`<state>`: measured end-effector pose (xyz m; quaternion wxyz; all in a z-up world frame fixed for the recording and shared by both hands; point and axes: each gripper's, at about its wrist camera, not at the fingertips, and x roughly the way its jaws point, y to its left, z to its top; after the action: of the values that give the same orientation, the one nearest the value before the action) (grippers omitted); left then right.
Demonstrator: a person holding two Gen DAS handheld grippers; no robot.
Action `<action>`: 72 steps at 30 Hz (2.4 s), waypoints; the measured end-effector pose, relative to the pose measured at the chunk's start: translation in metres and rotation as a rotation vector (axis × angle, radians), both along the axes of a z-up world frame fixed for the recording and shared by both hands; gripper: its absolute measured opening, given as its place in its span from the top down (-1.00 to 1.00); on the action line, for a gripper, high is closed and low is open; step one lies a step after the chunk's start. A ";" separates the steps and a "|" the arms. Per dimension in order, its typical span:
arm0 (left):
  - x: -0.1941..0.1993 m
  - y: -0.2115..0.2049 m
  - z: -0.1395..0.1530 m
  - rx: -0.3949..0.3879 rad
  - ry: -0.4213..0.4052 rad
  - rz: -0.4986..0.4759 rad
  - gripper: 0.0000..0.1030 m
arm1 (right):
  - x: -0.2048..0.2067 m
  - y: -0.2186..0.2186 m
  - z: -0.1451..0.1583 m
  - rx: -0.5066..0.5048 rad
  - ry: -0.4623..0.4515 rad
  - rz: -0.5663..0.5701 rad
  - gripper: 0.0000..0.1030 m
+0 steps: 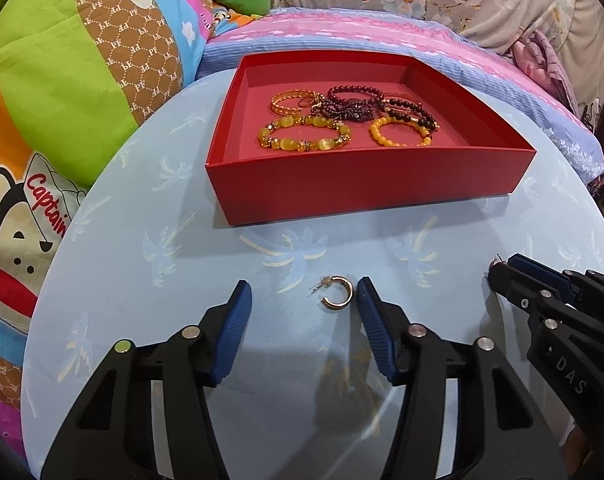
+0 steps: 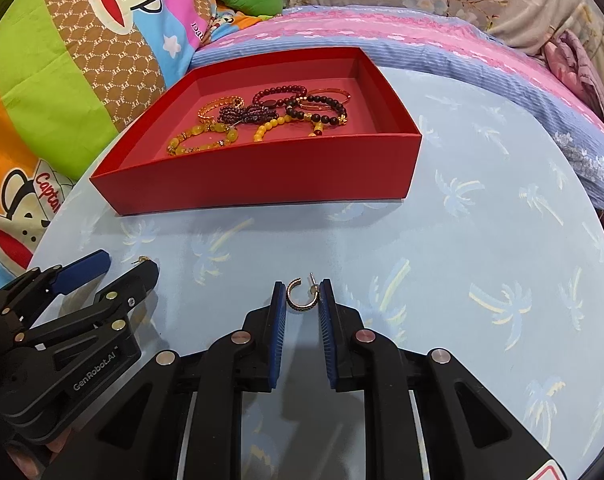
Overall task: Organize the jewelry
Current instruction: 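Grasp one gold hoop earring with the left tool while the right grasps the other hoop, then release the hoop into the box with the left tool while the right releases its hoop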
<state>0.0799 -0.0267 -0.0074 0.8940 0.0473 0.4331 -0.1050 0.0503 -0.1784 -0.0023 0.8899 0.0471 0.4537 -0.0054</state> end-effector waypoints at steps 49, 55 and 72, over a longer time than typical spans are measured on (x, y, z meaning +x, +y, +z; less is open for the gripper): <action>0.027 -0.023 0.089 -0.088 -0.113 -0.057 0.61 | 0.020 -0.010 0.087 0.017 -0.196 0.022 0.69; 0.047 -0.033 0.092 -0.080 -0.128 -0.055 0.61 | 0.045 -0.013 0.089 0.010 -0.205 0.022 0.69; 0.092 -0.043 0.060 -0.046 -0.076 -0.039 0.61 | 0.092 -0.016 0.055 0.031 -0.135 0.014 0.69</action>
<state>0.1715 -0.0702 0.0527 0.9084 0.0391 0.3954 -0.1304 0.1422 -0.1946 0.0524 0.9176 0.0580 0.3930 0.0108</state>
